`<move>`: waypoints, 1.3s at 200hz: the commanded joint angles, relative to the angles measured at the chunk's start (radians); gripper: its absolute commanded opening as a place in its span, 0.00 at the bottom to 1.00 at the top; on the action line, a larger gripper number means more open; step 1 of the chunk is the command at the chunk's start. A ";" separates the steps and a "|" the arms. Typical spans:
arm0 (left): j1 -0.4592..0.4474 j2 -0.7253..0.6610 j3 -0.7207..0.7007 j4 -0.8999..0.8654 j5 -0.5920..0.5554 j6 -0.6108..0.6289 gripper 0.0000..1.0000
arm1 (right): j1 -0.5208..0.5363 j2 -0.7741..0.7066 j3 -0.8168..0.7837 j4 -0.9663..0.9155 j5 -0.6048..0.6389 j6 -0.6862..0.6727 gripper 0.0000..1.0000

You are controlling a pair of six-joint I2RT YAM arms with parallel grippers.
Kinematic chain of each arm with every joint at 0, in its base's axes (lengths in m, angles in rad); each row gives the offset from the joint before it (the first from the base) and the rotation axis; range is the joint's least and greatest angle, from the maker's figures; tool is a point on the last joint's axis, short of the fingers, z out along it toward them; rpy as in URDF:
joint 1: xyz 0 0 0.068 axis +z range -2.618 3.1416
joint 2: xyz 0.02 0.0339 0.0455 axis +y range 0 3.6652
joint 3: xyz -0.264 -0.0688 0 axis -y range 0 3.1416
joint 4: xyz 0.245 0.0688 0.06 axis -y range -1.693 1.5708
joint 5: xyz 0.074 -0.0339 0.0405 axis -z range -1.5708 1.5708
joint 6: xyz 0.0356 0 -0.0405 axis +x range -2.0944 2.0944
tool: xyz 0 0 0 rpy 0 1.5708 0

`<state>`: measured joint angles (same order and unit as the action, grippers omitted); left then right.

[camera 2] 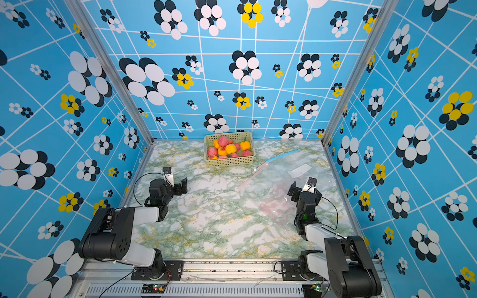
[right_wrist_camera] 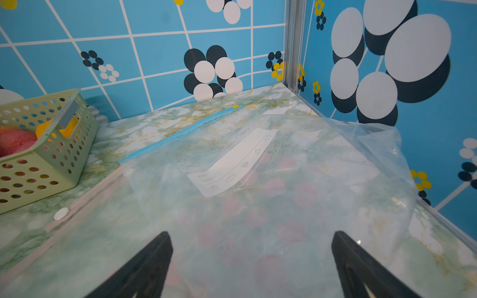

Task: Place the peach in a zip-top bag and seal the zipper
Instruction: Move the basket to the center of the board.

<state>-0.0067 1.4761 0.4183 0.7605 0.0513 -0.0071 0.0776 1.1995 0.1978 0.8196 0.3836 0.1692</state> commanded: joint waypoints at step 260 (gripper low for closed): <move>-0.153 0.839 1.573 -1.168 0.050 -0.505 0.66 | 0.010 -0.165 0.543 -1.061 -0.025 0.179 1.00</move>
<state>-0.1520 2.2707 1.9293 -0.3607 0.0765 -0.4919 0.0780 1.0241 0.7040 -0.2066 0.3916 0.3347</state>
